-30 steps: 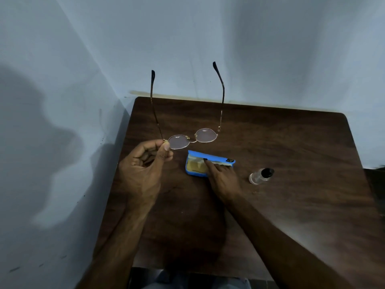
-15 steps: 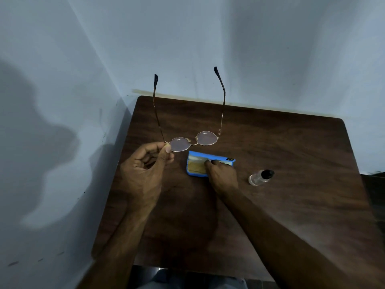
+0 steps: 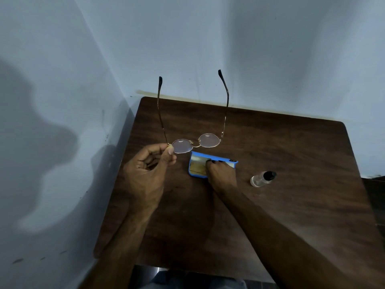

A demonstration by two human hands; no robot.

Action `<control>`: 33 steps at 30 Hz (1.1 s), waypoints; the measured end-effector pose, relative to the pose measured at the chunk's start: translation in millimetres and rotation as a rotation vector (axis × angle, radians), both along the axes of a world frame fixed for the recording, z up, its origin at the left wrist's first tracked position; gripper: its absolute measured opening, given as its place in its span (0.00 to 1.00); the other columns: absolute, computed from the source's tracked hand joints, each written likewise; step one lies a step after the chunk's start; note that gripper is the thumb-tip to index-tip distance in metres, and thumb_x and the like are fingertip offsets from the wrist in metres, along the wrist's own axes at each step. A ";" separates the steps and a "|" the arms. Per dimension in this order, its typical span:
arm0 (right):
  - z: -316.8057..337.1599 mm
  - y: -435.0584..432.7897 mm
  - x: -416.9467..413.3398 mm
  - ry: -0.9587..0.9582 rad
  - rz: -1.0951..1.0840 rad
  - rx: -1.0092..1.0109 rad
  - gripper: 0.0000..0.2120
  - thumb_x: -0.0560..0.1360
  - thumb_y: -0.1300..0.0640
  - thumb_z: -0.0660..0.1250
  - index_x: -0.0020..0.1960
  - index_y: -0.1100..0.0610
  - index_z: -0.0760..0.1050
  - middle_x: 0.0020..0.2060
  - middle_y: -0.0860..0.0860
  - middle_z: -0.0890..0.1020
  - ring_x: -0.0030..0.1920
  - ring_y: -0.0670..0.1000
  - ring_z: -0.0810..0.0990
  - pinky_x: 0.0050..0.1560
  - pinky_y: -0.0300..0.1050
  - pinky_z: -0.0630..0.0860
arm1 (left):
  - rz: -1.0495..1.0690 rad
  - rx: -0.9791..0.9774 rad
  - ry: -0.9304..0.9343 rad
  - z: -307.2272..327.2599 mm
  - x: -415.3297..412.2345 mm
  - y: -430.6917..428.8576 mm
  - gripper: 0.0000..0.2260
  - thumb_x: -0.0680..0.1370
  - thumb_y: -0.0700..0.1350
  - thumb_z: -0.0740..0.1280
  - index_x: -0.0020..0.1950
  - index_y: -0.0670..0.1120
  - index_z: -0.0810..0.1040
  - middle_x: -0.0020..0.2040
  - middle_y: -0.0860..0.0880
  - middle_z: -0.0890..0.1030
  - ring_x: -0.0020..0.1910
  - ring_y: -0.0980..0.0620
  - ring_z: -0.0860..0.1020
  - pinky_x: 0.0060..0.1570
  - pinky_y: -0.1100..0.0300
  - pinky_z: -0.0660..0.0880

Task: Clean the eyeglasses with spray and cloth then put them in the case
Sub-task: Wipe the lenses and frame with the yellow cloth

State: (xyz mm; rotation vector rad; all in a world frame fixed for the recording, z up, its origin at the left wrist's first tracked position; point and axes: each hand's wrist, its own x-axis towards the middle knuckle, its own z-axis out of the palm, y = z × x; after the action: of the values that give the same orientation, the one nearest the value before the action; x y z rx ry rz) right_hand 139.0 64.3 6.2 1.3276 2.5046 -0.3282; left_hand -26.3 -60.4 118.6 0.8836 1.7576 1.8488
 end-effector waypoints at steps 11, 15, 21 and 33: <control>-0.8 -10.3 6.8 0.068 0.050 0.070 0.22 0.83 0.54 0.63 0.75 0.58 0.66 0.65 0.57 0.81 0.62 0.59 0.81 0.49 0.52 0.77 | -0.014 -0.007 0.014 2.0 -2.6 -1.8 0.06 0.79 0.41 0.75 0.55 0.46 0.86 0.44 0.48 0.89 0.42 0.47 0.88 0.47 0.57 0.86; 2.5 -18.7 10.6 0.226 0.088 0.175 0.17 0.77 0.54 0.73 0.63 0.58 0.77 0.52 0.57 0.85 0.48 0.61 0.86 0.35 0.48 0.72 | -0.010 0.002 -0.006 1.4 -2.0 1.4 0.07 0.79 0.42 0.76 0.55 0.44 0.86 0.44 0.47 0.89 0.42 0.46 0.89 0.47 0.53 0.86; 7.3 -19.4 11.2 0.425 -0.098 0.232 0.07 0.79 0.53 0.70 0.54 0.54 0.76 0.53 0.52 0.79 0.52 0.55 0.78 0.41 0.47 0.71 | -0.038 0.012 0.002 4.3 -1.3 2.1 0.07 0.79 0.42 0.75 0.56 0.44 0.86 0.44 0.48 0.89 0.43 0.47 0.89 0.47 0.54 0.86; 51.5 -11.8 13.7 1.040 -0.707 -0.207 0.04 0.80 0.58 0.71 0.49 0.49 0.78 0.46 0.46 0.85 0.49 0.44 0.85 0.54 0.47 0.84 | -0.051 0.027 0.028 14.8 -3.3 8.1 0.07 0.79 0.41 0.75 0.57 0.43 0.86 0.45 0.48 0.89 0.43 0.47 0.88 0.46 0.57 0.86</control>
State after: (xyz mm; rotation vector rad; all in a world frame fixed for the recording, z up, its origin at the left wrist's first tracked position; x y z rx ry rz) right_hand 152.7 52.4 57.7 2.3100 2.3772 -1.7538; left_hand -29.6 -52.3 133.5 0.9608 1.7140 1.8401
